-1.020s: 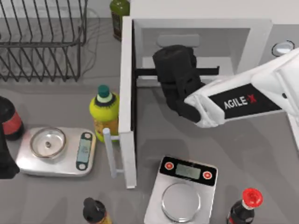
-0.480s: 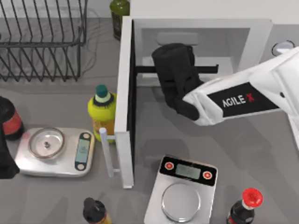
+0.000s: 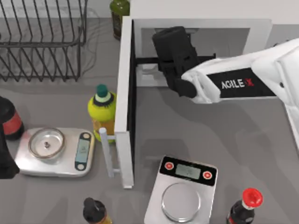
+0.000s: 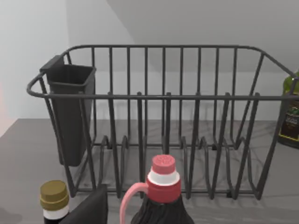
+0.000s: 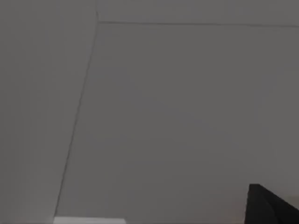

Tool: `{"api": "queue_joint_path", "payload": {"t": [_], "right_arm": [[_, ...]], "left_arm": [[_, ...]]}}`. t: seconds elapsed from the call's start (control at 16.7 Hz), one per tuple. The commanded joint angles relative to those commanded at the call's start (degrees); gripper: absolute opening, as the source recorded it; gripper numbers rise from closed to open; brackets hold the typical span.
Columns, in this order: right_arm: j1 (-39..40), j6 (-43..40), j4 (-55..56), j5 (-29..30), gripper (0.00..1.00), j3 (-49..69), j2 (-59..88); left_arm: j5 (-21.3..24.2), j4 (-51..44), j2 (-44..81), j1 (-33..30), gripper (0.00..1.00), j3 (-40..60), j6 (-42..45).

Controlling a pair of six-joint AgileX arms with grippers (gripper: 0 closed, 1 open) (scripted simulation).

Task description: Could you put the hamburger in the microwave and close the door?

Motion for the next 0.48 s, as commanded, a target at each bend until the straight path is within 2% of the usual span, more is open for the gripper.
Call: {"api": "queue_joint_path", "payload": {"t": [0.48], "right_arm": [[-4.3,-2.0,-9.8,-3.9,0.0,25.5,13.8]], "left_arm": [[0.0,0.0,0.0,0.0,1.0,0.0,0.0]]}}
